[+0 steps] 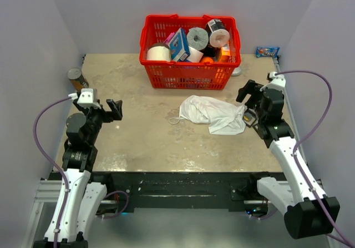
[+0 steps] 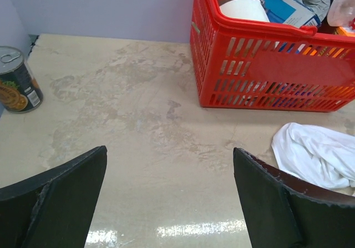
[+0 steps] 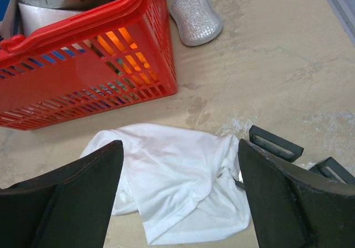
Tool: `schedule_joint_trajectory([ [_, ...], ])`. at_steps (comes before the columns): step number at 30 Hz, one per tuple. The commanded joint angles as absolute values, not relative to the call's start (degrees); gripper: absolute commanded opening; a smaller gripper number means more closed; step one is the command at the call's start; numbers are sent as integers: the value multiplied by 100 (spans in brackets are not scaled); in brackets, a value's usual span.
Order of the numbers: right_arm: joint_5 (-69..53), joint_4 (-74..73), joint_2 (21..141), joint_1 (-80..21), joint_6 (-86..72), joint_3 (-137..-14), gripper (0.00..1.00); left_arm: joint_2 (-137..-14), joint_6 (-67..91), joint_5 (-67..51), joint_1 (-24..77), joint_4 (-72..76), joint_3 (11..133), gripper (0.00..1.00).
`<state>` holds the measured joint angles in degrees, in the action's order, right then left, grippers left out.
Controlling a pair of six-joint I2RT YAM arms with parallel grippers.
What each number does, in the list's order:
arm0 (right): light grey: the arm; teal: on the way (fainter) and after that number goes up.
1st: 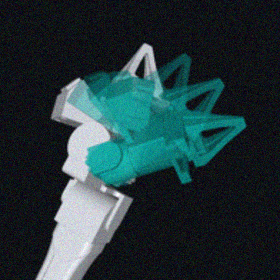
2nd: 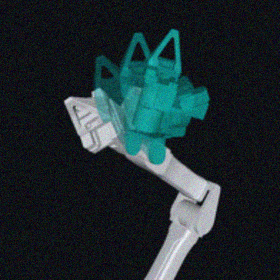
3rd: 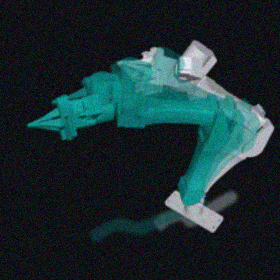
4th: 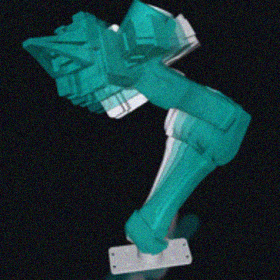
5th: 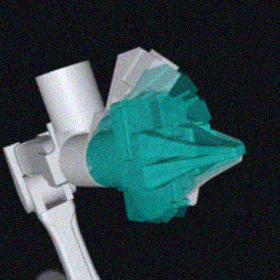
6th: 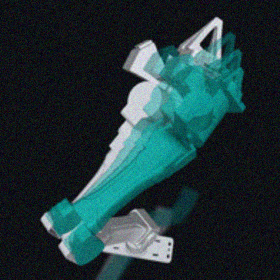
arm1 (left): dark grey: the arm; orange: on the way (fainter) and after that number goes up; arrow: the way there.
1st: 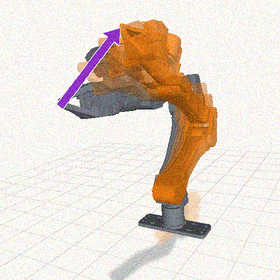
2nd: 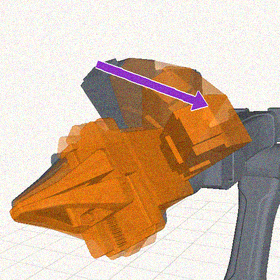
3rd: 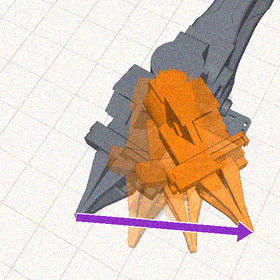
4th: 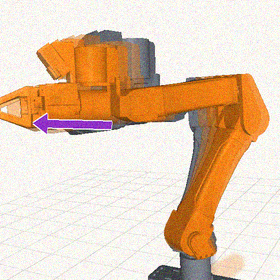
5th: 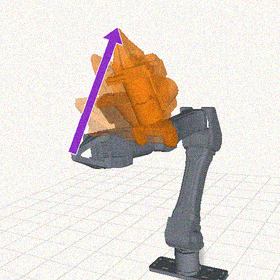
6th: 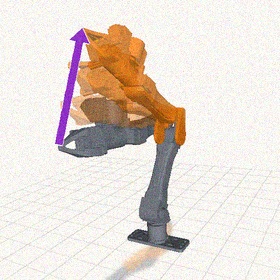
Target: Pin the brooch onto the clothing
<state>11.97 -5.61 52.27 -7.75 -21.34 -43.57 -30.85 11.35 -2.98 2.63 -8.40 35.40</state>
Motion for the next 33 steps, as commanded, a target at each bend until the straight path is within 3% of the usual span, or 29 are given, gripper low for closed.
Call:
schedule_joint_trajectory([
  [1,1011,-1081,5554,-870,-1934,-4851,86,-3409,1116,-712,281,-352,3937,98],
  [7,958,-1028,6134,-1256,-2188,-4554,80,-4516,1257,-774,825,-395,4937,97],
  [12,1089,-932,6626,-1494,-2486,-4176,77,-5115,1152,-782,1353,-466,4975,96],
  [15,1099,-800,6934,-1521,-2627,-3947,76,-5046,1002,-686,1354,-571,4738,96],
  [26,809,-194,7848,-1512,-2953,-3911,49,-4869,782,-712,1354,-624,4421,95],
  [33,1063,-97,8033,-1521,-3146,-3815,46,-4825,765,-913,1354,-571,4386,95],
])
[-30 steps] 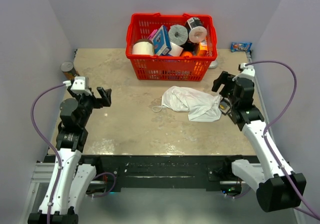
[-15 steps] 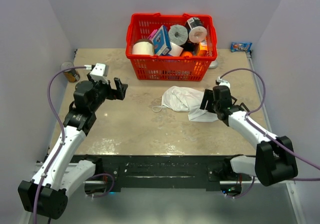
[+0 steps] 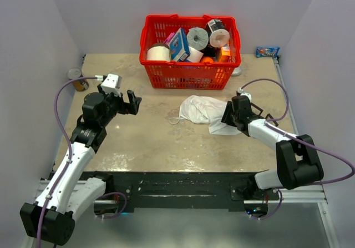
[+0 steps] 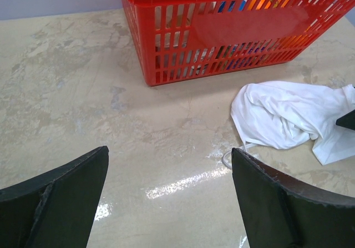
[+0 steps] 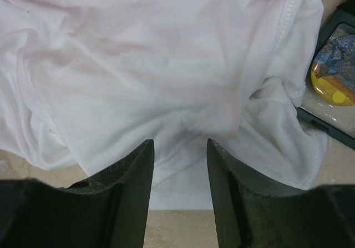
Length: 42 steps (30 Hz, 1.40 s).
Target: Pin the brooch onto the clothing
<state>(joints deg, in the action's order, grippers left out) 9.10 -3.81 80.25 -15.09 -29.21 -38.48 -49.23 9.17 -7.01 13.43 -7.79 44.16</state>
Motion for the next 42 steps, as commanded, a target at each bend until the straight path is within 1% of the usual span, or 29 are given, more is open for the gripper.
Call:
schedule_joint_trajectory([
  [1,1081,-97,8033,-1529,-3173,-3788,46,-4825,773,-958,1354,-554,4377,95],
  [9,1423,-114,7858,-1529,-3287,-3586,47,-4860,800,-1028,1354,-571,4377,95],
  [14,1398,-62,8006,-1521,-3296,-3638,48,-4869,791,-1160,1354,-536,4368,95],
  [20,1327,220,8086,-1521,-3331,-3612,47,-4852,791,-1116,1354,-536,4359,95],
  [27,1301,334,8367,-1529,-3358,-3656,42,-4852,800,-1116,1354,-536,4359,94],
  [30,1257,395,8385,-1521,-3366,-3639,36,-4843,809,-1107,1362,-536,4351,94],
  [31,1248,396,8359,-1529,-3366,-3621,31,-4843,809,-1107,1354,-536,4351,94],
  [33,1213,387,8341,-1529,-3366,-3639,26,-4843,817,-1107,1362,-545,4351,94],
  [34,1204,378,8306,-1529,-3358,-3647,21,-4851,817,-1099,1362,-545,4351,94],
  [37,1204,325,8244,-1538,-3331,-3639,16,-4843,817,-1099,1362,-545,4351,94],
  [42,1493,167,7998,-1625,-3252,-3586,12,-4852,826,-1107,1362,-545,4351,94],
])
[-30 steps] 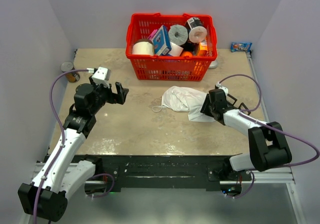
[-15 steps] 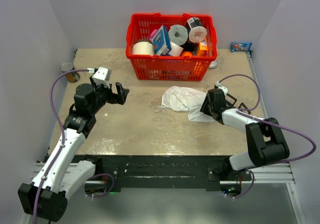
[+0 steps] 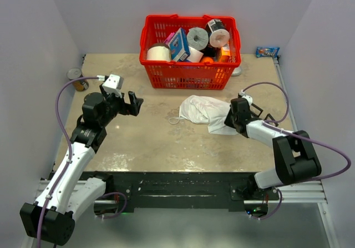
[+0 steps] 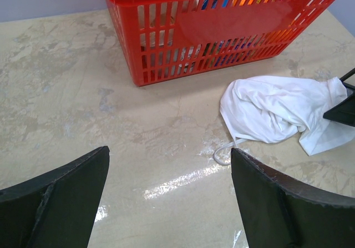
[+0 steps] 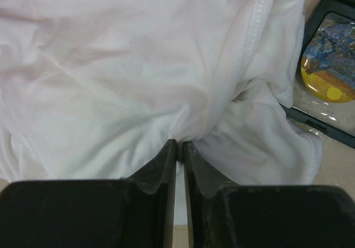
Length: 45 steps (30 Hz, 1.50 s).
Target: Pin the brooch onto the clothing
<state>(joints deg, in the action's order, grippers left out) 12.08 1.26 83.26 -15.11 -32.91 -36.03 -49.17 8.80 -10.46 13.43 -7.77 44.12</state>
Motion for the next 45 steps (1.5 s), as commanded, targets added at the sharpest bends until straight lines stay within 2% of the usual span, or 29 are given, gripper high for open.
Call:
schedule_joint_trajectory([
  [1,1546,132,7963,-1652,-3235,-3586,10,-4852,835,-1107,1362,-554,4351,94],
  [4,1704,18,7805,-1793,-3199,-3603,1,-4851,844,-1107,1354,-554,4351,94],
  [12,2101,-272,7725,-2188,-3155,-3718,0,-4834,861,-1099,1362,-554,4351,94],
  [19,2092,-229,7840,-2276,-3234,-3726,7,-4816,896,-1160,1345,-545,4324,94],
  [30,2259,-316,7946,-2329,-3296,-3849,29,-4764,905,-1151,1354,-536,4298,95],
  [45,2479,-387,7814,-2373,-3217,-3946,30,-4764,914,-1143,1354,-536,4298,95],
])
